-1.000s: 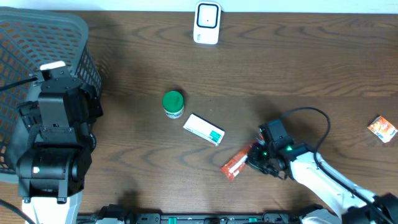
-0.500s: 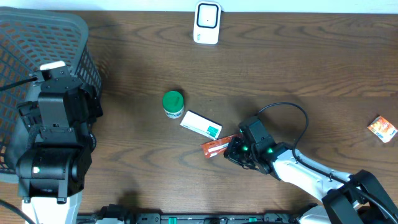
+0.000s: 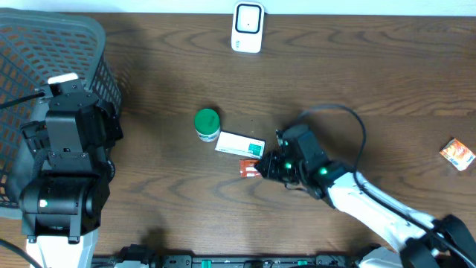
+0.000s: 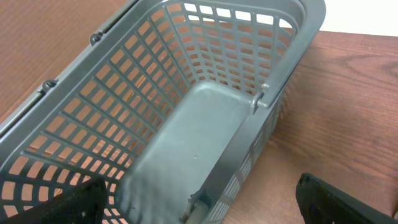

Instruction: Scan the item barcode

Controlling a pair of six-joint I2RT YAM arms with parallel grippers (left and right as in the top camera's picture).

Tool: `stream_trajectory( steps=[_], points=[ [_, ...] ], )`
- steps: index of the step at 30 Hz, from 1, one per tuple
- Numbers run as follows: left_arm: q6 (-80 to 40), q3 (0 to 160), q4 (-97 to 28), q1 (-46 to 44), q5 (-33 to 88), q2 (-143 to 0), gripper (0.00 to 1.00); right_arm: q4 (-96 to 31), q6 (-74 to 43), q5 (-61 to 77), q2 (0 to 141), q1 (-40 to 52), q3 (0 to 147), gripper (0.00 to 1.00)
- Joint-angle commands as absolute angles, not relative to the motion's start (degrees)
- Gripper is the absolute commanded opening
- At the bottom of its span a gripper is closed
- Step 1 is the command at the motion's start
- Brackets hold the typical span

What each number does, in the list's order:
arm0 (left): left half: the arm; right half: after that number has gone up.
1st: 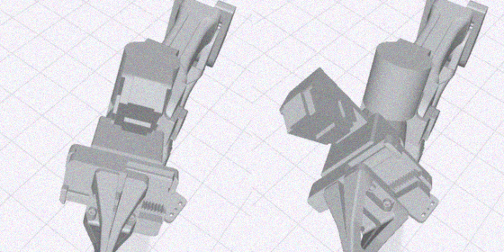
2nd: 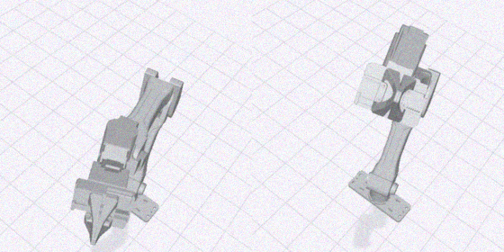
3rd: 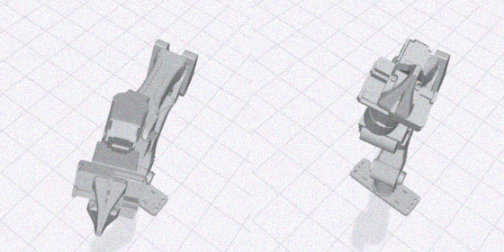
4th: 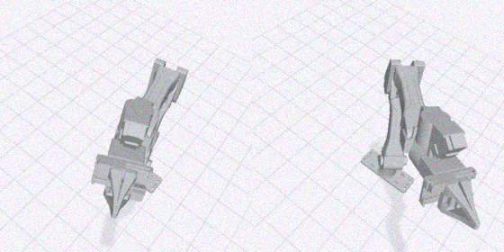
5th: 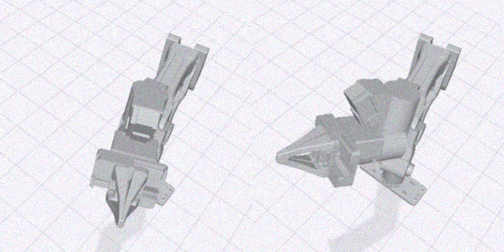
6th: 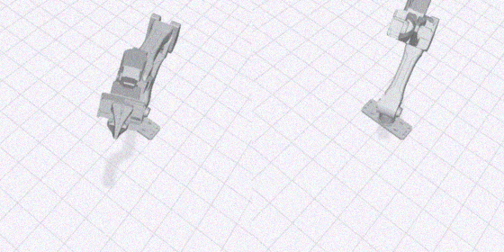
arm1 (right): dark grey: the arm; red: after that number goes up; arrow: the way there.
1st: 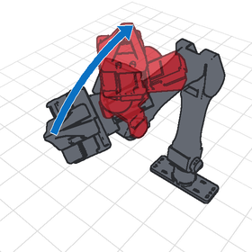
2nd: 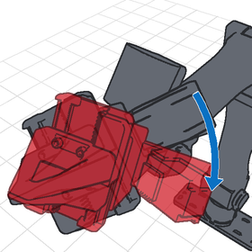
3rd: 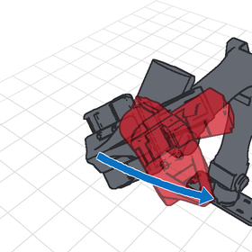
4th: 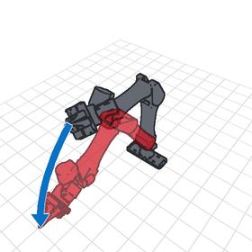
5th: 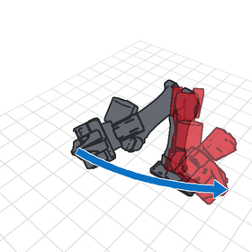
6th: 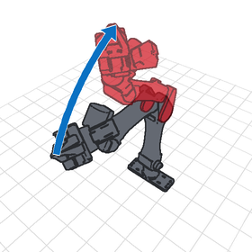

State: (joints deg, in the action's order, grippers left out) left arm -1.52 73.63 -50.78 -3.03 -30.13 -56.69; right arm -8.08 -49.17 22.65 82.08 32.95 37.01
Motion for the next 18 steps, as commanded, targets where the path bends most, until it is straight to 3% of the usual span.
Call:
stream_trajectory(
  steps=[1,2,7,18],
  points=[
    [-1.8,73.3,-50.8,-2.7,-30.6,-56.5,0.96,-15.2,-40.5,15.3,79.3,30.3,42.8,0.06],
    [-1.8,73.3,-50.8,-2.7,-30.6,-56.5,0.96,-17.3,-39.9,12.5,79.3,29.6,43.5,0.02],
    [-1.8,73.3,-50.8,-2.7,-30.6,-56.5,0.96,-23.8,-37.5,3.3,80.4,23.8,44.1,0.01],
    [-1.8,73.3,-50.8,-2.7,-30.6,-56.5,0.96,-16.6,-32.5,4.6,92.7,18.5,44.1,0.01]
  ],
)
